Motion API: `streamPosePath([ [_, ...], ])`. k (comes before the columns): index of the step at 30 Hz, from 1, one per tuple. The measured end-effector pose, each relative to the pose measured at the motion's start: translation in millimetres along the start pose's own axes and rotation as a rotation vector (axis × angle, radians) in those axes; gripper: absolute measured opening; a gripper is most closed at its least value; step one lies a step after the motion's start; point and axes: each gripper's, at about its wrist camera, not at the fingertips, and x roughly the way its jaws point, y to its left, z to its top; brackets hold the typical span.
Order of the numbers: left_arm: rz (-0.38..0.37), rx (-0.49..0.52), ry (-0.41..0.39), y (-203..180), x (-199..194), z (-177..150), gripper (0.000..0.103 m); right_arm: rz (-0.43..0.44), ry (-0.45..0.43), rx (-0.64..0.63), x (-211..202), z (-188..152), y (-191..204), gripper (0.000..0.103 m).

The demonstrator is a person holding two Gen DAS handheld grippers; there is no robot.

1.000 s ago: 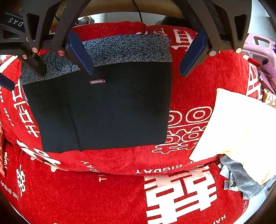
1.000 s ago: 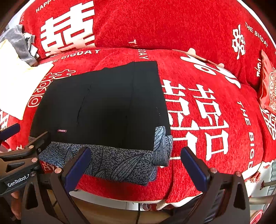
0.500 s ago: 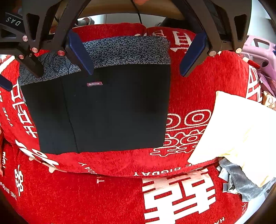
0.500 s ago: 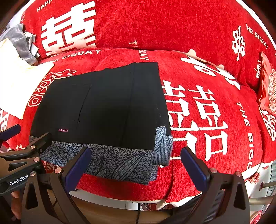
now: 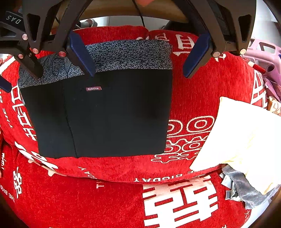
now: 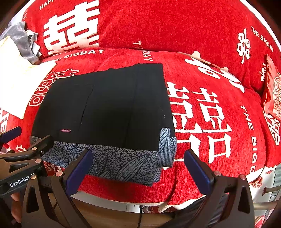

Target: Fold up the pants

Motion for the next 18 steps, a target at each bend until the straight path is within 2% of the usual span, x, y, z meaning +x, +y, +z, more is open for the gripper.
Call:
streamPosePath([
  [18,-0.023,0.000,0.006,1.8,1.3,-3.1,0.100,-0.009,0.008,0.001,1.0,-3.0,5.2,0.103],
])
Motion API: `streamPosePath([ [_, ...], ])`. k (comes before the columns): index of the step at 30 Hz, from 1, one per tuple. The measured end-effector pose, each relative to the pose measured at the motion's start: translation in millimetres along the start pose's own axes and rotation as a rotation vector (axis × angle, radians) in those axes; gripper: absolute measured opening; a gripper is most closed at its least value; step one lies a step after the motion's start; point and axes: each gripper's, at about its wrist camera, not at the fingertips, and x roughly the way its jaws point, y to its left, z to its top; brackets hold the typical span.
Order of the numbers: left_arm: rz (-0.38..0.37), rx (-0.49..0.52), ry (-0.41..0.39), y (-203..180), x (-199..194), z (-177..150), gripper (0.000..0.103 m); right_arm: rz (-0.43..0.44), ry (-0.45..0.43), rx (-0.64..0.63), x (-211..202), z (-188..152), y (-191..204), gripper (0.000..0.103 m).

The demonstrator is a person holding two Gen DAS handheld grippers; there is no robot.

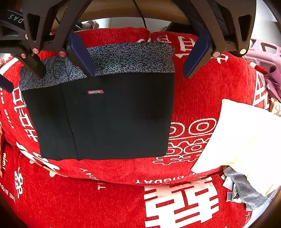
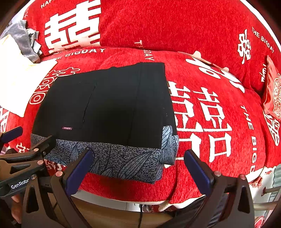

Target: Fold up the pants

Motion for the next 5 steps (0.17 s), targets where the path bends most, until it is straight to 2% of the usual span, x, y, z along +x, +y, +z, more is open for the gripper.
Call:
streamPosePath([
  [5,0.001,-0.009,0.005,6.2,10.1,-10.7,0.100,-0.041,0.011,0.006,6.8,-10.3,2.3,0.103],
])
